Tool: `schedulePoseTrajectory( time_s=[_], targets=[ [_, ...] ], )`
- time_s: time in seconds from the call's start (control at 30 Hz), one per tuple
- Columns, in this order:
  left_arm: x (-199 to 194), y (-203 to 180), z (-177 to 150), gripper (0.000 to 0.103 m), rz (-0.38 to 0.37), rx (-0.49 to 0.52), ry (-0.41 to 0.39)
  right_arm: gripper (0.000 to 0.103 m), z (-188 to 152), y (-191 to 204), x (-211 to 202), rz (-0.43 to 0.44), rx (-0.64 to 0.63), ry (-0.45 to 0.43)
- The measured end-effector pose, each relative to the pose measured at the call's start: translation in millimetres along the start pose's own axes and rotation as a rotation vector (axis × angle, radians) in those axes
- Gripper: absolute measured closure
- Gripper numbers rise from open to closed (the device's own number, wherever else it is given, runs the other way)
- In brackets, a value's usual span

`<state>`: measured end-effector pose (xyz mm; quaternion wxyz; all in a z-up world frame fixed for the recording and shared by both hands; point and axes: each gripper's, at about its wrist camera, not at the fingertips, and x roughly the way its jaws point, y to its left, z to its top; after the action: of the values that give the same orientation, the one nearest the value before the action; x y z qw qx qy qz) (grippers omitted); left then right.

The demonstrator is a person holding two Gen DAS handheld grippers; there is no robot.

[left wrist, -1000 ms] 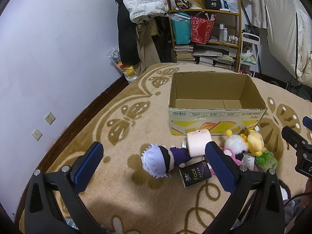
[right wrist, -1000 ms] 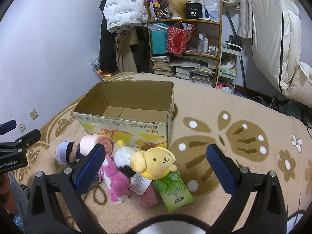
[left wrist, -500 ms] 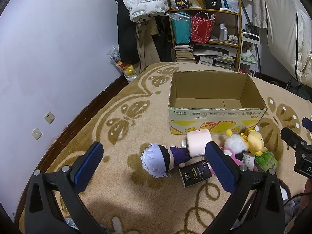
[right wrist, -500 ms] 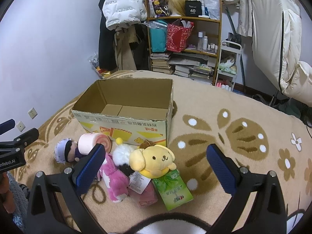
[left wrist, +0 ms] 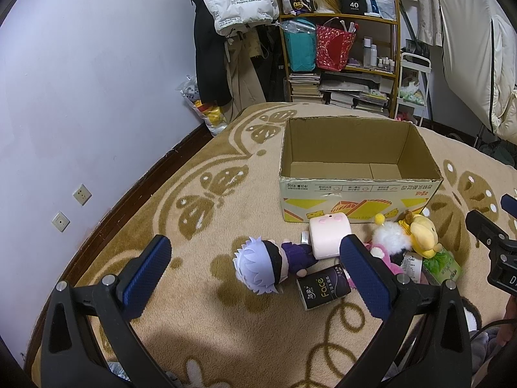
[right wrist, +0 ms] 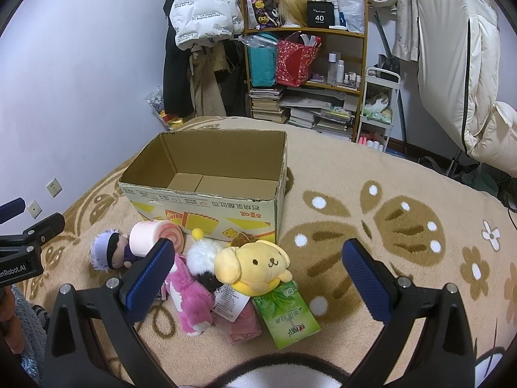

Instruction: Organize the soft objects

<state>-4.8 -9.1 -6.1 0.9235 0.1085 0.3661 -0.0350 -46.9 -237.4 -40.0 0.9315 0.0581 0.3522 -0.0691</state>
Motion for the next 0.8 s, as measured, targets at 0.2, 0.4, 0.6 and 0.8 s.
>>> schedulePoseTrajectory(
  time_s=[0.2,0.4,0.6,0.8],
  targets=[
    [0.3,0.1,-0.6,0.000,0.000,0.000,0.002,0.000,-0.6,-0.2,-0.2,-0.002,0.000,-0.002],
    [2.0,0.3,-2.4,0.000,-0.001,-0.005,0.012,0.000,0.8,-5.2,2.3,-0.011,0.017,0.007],
    [13.5,1.7,-4.3,0.000,-0.004,-0.023,0.055,0.000,3.7,-11.0,3.0,-0.004,0.039,0.015],
    [20.7,4.7,0.9,0.000,-0.034,-0.042,0.086,0.000,8.2,-8.5,9.2,0.000,0.025,0.023]
  ],
)
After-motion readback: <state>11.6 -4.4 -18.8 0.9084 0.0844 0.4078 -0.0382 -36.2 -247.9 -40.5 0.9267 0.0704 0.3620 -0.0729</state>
